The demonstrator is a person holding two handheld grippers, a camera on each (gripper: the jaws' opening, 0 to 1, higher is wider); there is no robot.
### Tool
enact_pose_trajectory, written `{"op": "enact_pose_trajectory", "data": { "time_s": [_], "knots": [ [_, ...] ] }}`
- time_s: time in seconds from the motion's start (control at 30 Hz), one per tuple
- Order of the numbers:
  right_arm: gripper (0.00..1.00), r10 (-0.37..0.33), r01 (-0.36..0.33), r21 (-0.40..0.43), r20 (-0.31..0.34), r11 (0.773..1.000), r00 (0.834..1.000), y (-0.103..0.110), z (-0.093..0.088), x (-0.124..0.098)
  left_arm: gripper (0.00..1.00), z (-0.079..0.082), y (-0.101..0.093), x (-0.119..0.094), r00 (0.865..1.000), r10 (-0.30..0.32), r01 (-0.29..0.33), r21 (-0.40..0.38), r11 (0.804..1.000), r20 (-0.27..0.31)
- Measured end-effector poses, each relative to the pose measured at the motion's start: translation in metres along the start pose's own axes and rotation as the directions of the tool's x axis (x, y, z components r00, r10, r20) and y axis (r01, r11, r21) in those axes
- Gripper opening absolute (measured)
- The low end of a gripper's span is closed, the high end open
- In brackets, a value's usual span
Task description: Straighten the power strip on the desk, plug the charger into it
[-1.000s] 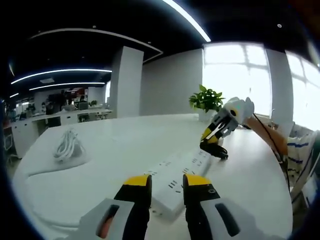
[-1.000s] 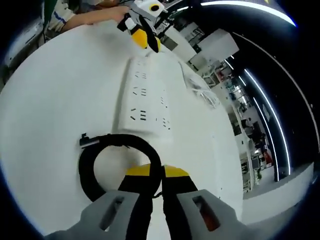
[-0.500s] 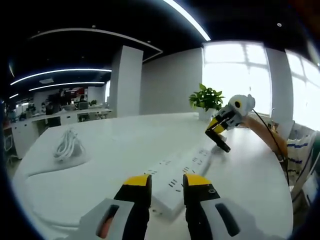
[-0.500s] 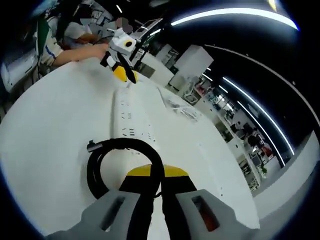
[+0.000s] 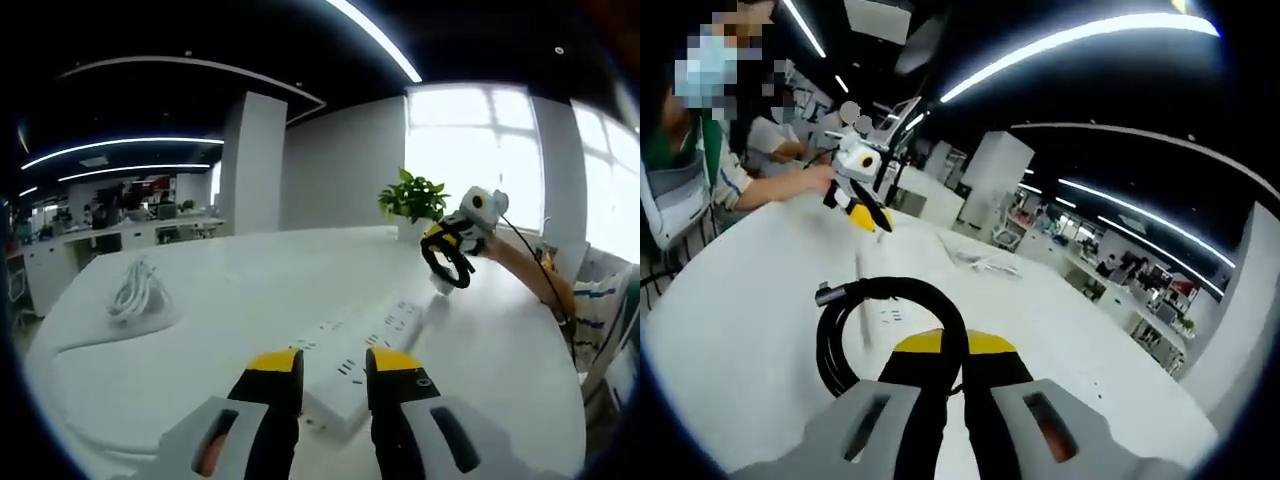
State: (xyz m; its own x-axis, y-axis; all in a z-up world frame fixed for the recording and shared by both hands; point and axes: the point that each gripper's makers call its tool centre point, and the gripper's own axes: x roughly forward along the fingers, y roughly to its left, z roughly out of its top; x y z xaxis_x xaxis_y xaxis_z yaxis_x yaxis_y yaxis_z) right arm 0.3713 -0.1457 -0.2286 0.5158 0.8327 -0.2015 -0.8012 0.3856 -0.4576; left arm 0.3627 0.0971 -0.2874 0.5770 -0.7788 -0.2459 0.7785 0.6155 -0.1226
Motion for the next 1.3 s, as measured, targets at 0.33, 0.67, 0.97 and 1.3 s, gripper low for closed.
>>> {"op": "enact_pose_trajectory", "data": {
  "time_s": [0.33, 0.67, 0.97, 1.3],
  "knots": [
    [0.03, 0.009, -0.021, 0.1, 0.119, 0.995, 0.993, 0.004, 0.016, 0.0, 0.25, 0.001, 0.0, 0.001, 1.0, 0.004, -0.004, 0.01, 1.0, 0.004],
    [0.03, 0.025, -0.064, 0.168, 0.223, 0.984, 0.974, 0.003, 0.034, 0.009, 0.25, 0.012, -0.016, 0.013, 0.999, -0.013, 0.008, 0.096, 0.995, 0.051],
    [0.03, 0.061, -0.12, 0.201, 0.277, 0.972, 0.959, 0.019, 0.046, 0.019, 0.24, 0.048, -0.077, 0.034, 0.971, -0.177, 0.15, 0.165, 0.975, 0.161],
    [0.03, 0.093, -0.157, 0.179, 0.321, 0.971, 0.943, 0.029, 0.07, 0.03, 0.25, 0.087, -0.159, 0.037, 0.829, -0.484, 0.491, 0.048, 0.87, 0.28]
  ]
}}
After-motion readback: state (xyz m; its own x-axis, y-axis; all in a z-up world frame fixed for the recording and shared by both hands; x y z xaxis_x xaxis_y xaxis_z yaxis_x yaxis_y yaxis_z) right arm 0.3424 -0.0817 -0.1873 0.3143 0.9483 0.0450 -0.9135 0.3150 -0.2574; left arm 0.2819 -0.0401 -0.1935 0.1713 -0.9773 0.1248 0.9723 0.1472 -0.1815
